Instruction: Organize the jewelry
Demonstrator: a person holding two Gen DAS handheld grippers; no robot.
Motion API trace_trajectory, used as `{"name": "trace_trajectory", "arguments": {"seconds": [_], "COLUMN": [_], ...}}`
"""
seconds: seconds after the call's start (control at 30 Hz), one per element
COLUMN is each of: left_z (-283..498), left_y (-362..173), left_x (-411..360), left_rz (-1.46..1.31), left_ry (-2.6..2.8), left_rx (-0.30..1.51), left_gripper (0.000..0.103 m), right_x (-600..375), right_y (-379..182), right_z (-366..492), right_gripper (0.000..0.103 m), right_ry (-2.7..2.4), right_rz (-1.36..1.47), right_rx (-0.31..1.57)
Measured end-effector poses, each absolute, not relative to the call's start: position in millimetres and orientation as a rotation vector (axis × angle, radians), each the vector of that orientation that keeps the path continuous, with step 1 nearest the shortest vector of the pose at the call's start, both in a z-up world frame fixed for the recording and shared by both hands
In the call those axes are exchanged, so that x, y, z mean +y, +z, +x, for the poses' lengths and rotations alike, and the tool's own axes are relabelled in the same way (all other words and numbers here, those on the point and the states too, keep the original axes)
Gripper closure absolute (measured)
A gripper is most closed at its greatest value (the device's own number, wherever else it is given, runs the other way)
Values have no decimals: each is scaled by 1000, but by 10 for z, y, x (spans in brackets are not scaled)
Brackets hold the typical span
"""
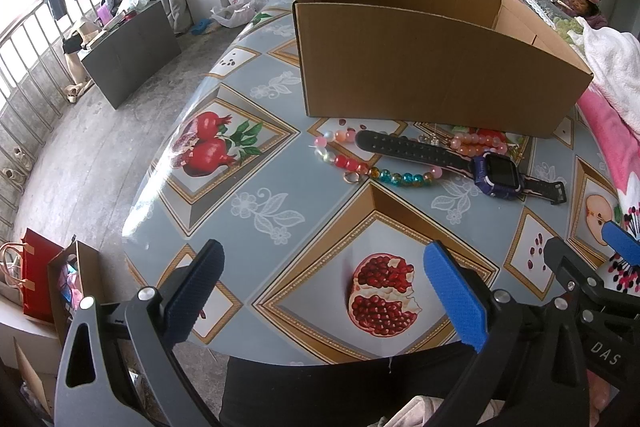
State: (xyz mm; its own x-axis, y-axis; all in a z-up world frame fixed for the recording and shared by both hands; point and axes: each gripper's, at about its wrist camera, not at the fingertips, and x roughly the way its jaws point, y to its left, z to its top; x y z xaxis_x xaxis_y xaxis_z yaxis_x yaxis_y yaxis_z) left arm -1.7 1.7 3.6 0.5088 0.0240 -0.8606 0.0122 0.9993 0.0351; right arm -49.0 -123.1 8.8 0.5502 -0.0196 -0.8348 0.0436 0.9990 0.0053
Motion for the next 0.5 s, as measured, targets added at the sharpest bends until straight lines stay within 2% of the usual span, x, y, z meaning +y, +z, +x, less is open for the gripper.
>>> {"name": "trace_trajectory", "arguments": {"seconds": [0.5], "left_z": [-32], "left_y": [47], "left_x": [57], "left_rz": [46], "left_ry": [16], "left_rx": [1028], "left_gripper": [4], "right_x": [-1232], "right_y": [109], "right_z": [-490], "right_gripper": [7], "right_ry": [-36], "right_rz": [25], "right_rx": [981]}}
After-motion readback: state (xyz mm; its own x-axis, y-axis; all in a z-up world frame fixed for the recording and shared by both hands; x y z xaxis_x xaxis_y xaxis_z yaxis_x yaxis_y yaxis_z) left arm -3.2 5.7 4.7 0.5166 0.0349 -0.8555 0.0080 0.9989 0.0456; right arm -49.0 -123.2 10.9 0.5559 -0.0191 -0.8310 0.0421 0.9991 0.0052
